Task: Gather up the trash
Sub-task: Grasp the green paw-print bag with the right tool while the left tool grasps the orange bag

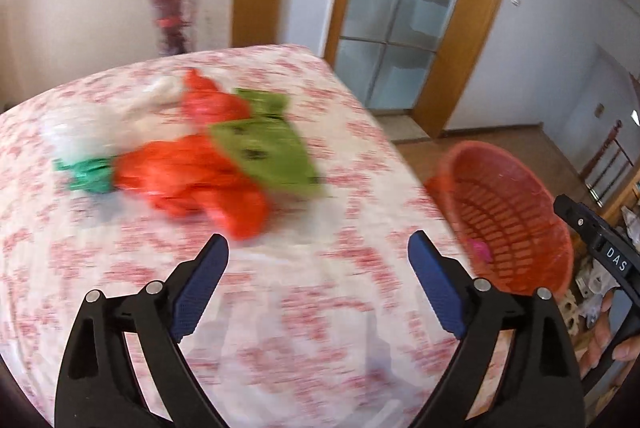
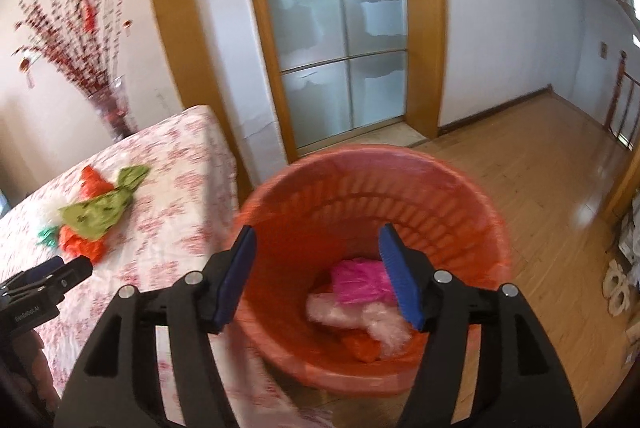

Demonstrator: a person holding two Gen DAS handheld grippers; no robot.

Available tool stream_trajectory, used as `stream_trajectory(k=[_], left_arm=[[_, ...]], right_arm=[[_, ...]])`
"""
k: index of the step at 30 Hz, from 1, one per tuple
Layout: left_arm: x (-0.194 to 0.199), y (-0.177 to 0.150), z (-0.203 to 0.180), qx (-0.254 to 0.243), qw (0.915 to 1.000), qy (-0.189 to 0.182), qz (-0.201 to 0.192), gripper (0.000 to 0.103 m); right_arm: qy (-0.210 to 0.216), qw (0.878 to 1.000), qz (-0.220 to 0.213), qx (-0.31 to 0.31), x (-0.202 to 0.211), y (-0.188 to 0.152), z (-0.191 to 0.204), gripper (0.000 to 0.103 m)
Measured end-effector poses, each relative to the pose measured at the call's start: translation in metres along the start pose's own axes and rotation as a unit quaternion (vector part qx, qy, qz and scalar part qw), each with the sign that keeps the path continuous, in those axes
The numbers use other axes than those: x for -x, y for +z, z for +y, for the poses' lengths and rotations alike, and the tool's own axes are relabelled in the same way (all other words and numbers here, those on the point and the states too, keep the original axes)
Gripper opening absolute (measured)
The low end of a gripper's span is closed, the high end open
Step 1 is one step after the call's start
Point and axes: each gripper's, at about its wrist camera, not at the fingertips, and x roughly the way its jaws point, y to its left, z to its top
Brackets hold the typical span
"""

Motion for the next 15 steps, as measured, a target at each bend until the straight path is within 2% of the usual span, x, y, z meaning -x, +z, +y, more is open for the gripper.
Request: stream_trajectory(k=[7, 15], left_arm=[[0.02, -0.01, 0.074, 0.037, 0.9974, 0.059, -0.018, 0.09], [0.04, -0.018, 0.14, 0.09, 0.9909, 0.096, -0.028, 0.09]], right_arm=[[0.058, 0.997, 0.013, 0.055, -0.014, 0.005, 0.077, 0.062], [0.114, 0.989, 0.044, 0.089, -0.052, 0.019, 0.164, 0.043]])
